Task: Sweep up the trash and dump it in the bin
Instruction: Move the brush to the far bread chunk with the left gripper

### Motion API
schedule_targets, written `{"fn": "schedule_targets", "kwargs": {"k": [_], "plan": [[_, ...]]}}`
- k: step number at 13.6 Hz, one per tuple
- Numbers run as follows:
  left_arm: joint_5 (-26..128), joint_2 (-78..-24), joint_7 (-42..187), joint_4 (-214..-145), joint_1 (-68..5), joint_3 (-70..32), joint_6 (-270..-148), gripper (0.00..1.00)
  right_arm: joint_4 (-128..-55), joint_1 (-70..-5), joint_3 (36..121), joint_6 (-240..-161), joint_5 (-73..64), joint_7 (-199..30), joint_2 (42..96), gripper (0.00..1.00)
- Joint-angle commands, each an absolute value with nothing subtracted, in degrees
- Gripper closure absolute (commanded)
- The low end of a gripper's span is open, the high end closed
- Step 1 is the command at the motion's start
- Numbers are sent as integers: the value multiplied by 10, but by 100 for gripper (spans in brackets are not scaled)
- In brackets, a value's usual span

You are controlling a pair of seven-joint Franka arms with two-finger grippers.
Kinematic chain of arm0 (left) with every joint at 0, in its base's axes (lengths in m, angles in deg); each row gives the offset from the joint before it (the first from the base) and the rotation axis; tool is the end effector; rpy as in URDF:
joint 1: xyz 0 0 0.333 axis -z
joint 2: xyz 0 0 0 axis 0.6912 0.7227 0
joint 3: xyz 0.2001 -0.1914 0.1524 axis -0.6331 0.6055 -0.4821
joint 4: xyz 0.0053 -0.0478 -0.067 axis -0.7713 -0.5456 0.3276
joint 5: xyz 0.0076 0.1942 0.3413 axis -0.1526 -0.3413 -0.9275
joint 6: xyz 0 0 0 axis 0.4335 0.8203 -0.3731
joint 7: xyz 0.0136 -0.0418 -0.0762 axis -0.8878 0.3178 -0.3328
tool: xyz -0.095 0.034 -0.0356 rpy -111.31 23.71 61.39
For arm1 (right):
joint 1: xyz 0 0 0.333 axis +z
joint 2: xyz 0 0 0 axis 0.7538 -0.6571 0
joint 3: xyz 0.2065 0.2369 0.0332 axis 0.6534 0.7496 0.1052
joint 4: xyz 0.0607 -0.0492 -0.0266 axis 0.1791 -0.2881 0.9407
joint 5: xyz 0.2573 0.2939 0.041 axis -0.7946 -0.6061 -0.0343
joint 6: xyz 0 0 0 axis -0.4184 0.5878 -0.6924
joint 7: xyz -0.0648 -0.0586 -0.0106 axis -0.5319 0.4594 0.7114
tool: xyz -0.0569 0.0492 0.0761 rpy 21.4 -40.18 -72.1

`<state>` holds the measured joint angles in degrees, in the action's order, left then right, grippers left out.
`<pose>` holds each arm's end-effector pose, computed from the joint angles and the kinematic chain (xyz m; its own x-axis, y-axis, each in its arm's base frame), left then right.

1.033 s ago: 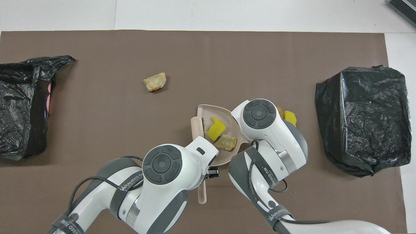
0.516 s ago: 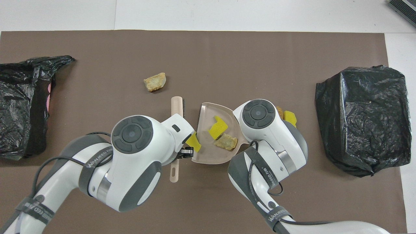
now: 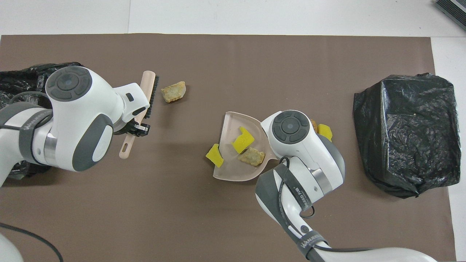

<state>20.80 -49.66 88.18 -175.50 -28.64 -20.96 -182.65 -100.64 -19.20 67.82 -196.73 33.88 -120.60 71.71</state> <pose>0.5814 -0.1618 0.4140 0.9487 -0.3063 -0.0787 -0.3116 -0.9479 -0.0663 0.5174 0.2495 0.3490 0.2578 0.9389 -0.2282 0.9592 -0.2770 -0.0563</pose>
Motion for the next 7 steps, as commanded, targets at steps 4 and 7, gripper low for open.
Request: {"fn": "schedule_targets", "kwargs": {"k": [4, 7], "plan": [[156, -389, 1010, -1642, -328, -201, -1830, 100, -1002, -193, 680, -1974, 319, -1189, 714, 100], [159, -396, 1056, -1669, -319, -195, -1853, 100, -1004, -193, 680, -1974, 319, -1189, 715, 100]]}}
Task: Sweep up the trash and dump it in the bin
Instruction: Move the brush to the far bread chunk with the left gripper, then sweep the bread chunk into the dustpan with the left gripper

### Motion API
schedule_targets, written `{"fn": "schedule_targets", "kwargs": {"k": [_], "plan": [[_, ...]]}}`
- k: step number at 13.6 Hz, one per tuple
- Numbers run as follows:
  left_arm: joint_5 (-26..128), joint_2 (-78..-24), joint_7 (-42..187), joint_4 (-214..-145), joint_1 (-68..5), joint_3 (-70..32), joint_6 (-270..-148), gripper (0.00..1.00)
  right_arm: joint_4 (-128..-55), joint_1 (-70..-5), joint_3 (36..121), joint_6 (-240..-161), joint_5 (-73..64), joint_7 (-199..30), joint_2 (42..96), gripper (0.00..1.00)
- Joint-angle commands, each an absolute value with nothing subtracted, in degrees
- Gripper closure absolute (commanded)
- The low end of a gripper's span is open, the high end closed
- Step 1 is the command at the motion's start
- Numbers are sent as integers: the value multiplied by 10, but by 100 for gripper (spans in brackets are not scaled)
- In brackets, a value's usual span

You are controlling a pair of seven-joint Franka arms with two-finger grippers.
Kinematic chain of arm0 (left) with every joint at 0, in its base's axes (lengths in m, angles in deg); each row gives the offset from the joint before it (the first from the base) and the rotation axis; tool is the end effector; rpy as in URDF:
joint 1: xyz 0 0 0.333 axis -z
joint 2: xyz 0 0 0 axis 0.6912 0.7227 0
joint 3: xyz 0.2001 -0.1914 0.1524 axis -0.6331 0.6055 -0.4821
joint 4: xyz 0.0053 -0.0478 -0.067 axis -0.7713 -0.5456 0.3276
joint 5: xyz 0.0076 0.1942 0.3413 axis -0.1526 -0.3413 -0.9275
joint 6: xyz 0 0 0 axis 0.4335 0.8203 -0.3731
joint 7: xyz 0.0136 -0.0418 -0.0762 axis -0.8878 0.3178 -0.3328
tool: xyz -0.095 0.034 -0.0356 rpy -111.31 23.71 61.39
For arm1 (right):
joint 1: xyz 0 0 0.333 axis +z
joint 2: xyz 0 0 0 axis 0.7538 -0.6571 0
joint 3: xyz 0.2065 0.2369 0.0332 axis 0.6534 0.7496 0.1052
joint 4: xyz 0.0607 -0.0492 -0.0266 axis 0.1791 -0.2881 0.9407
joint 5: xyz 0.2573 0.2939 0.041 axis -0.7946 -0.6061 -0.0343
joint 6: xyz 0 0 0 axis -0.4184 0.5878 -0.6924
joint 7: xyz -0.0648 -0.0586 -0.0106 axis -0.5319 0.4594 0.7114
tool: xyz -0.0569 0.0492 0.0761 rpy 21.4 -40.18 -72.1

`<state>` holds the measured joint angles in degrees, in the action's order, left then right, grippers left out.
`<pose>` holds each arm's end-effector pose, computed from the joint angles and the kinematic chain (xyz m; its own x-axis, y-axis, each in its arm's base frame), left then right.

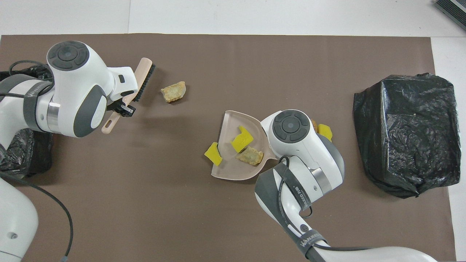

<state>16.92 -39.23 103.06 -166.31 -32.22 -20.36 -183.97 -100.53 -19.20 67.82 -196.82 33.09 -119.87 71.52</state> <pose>0.6378 -0.1373 0.3754 0.8490 -0.5174 -0.1072 -0.5267 -0.8449 -0.0938 0.5177 0.2506 0.3479 0.2762 0.9354 -0.2207 0.9533 -0.2958 -0.0609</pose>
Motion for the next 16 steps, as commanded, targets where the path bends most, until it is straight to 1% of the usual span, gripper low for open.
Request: {"fn": "schedule_targets", "kwargs": {"k": [1, 3, 8, 10, 11, 13, 16], "plan": [[160, -403, 1066, -1675, -312, -194, -1847, 100, -1004, -193, 680, -1974, 319, -1188, 715, 100], [161, -431, 1092, -1727, -291, -194, -1853, 100, -1006, -193, 680, -1974, 319, -1182, 716, 100], [168, -483, 1096, -1812, -226, -193, -1847, 100, -1008, -193, 681, -1974, 319, -1182, 717, 100], [217, -512, 1086, -1858, -206, -193, -1844, 100, -1009, -193, 681, -1974, 319, -1182, 717, 100], [227, -521, 1072, -1871, -182, -194, -1844, 100, -1010, -193, 681, -1974, 319, -1182, 718, 100], [243, -533, 1026, -1883, -149, -192, -1830, 100, -1010, -193, 681, -1974, 319, -1182, 718, 100], [322, -538, 940, -1871, -110, -193, -1812, 100, -1011, -193, 681, -1973, 319, -1182, 719, 100]]}}
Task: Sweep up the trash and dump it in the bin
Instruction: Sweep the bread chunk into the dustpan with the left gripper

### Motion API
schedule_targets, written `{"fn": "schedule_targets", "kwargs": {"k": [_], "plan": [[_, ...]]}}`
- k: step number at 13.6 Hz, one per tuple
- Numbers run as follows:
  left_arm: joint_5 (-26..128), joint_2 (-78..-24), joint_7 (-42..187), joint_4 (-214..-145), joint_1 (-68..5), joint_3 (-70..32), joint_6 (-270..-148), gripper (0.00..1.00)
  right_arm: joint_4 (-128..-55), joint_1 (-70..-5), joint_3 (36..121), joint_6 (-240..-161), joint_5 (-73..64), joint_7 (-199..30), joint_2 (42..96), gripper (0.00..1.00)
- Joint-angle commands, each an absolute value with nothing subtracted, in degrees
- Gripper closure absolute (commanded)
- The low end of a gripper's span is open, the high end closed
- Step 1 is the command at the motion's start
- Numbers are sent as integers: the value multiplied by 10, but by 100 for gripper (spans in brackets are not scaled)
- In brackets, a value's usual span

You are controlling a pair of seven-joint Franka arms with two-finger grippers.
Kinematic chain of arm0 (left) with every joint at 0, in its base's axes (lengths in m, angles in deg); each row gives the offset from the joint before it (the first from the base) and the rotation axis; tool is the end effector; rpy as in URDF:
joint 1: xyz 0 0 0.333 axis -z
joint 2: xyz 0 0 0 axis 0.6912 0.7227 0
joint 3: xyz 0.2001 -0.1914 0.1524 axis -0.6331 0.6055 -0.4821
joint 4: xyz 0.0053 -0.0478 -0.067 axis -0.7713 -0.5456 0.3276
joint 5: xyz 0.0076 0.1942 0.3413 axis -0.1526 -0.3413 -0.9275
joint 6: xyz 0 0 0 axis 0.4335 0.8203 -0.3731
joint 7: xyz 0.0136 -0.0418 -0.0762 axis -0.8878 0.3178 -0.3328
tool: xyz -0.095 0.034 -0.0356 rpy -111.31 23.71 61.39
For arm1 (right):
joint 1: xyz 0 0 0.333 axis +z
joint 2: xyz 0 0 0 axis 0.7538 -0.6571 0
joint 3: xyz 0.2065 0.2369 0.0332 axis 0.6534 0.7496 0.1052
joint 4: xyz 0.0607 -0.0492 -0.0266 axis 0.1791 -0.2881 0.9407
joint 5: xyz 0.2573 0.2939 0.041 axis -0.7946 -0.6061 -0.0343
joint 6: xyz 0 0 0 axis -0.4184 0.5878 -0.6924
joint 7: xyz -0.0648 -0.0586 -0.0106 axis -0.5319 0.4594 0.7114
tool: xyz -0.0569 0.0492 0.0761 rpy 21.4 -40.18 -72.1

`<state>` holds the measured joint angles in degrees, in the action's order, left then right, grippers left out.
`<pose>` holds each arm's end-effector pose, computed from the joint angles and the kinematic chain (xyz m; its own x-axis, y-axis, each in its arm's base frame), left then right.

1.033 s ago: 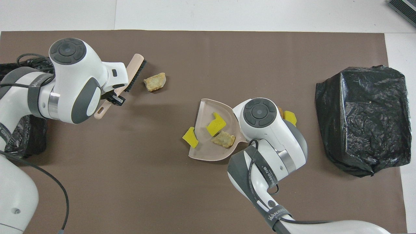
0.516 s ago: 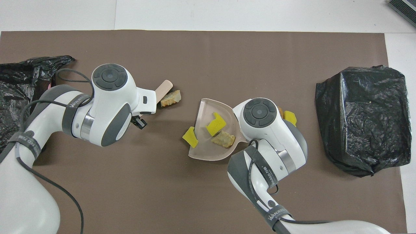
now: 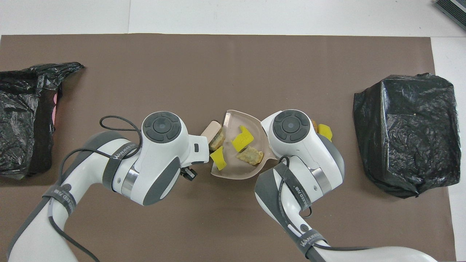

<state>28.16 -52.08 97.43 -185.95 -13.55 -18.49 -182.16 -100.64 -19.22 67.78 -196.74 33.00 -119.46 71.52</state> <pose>0.4611 -0.3101 0.3572 0.7236 -0.6563 -0.2135 -0.6551 -0.7505 0.0866 0.5173 0.2498 0.3470 0.2842 0.9326 -0.2226 0.9505 -0.3045 -0.0624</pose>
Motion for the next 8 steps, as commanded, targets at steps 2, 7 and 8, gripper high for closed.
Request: {"fn": "schedule_targets", "kwargs": {"k": [2, 7, 8], "plan": [[349, -541, 891, -1853, -94, -193, -1810, 100, -1012, -193, 681, -1972, 319, -1183, 720, 100], [343, -543, 785, -1840, -96, -196, -1784, 100, -1012, -193, 681, -1972, 319, -1182, 720, 100], [343, -548, 766, -1840, -98, -199, -1777, 100, -1012, -193, 681, -1972, 319, -1182, 720, 100]]}}
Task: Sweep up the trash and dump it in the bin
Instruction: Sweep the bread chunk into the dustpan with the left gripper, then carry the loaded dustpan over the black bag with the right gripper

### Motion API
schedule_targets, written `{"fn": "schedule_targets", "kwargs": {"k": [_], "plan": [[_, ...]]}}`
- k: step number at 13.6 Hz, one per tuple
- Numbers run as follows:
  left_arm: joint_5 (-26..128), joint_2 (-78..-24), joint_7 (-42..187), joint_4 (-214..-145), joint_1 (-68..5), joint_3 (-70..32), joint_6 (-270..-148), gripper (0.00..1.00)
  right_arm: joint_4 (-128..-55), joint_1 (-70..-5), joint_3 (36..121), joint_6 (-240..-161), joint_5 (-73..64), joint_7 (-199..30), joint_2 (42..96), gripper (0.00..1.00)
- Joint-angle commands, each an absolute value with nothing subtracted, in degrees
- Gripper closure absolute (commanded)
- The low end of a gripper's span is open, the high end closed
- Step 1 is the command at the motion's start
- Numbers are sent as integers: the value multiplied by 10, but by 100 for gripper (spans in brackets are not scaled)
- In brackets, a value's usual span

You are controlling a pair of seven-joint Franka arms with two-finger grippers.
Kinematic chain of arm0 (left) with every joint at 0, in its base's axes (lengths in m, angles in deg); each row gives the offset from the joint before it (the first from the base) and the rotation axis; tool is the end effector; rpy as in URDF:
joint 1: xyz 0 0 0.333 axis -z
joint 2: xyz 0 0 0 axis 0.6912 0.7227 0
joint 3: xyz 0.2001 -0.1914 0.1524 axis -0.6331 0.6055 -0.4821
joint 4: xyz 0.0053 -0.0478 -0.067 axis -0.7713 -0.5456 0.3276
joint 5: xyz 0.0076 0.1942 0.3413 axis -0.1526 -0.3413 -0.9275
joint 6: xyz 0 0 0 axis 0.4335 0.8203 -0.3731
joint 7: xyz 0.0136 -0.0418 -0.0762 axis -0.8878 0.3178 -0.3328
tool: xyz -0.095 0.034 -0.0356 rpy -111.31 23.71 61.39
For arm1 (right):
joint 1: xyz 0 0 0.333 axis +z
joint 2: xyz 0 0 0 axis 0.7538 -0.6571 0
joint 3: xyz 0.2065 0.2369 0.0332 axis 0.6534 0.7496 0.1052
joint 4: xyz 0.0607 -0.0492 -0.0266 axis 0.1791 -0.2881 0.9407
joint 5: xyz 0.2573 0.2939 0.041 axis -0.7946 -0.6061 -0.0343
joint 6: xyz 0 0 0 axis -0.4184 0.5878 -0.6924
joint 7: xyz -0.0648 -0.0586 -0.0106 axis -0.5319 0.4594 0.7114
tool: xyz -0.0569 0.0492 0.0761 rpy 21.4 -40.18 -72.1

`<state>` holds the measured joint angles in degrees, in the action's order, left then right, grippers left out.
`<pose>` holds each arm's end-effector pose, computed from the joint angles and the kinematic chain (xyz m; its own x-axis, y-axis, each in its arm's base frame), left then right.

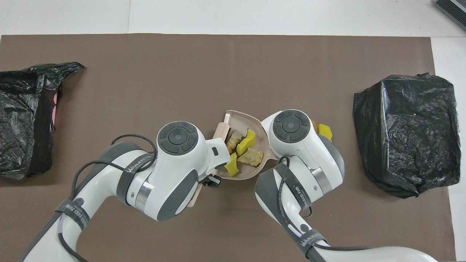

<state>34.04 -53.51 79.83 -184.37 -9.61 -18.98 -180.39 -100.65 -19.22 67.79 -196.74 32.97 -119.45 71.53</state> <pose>0.4395 -0.3450 0.3817 0.8779 -0.4231 -0.2243 -0.4098 -0.9061 0.1052 0.5172 0.2499 0.3470 0.2844 0.9326 -0.2223 0.9504 -0.3048 -0.0626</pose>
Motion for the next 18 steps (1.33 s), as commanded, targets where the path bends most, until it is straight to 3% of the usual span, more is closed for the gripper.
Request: {"fn": "schedule_targets", "kwargs": {"k": [1, 7, 11, 15, 18], "plan": [[343, -561, 748, -1841, -101, -201, -1768, 100, -1012, -193, 680, -1972, 319, -1183, 719, 100], [291, -621, 553, -1862, -72, -195, -1709, 100, -1002, -211, 680, -1963, 318, -1180, 731, 100], [292, -678, 421, -1938, 13, -193, -1761, 100, -993, -256, 677, -1929, 317, -1189, 782, 100], [299, -753, 310, -2041, 110, -191, -1836, 100, -939, -300, 675, -1876, 318, -1196, 790, 100], [299, -759, 262, -2084, 167, -191, -1876, 100, -906, -376, 673, -1851, 317, -1266, 804, 100]]}}
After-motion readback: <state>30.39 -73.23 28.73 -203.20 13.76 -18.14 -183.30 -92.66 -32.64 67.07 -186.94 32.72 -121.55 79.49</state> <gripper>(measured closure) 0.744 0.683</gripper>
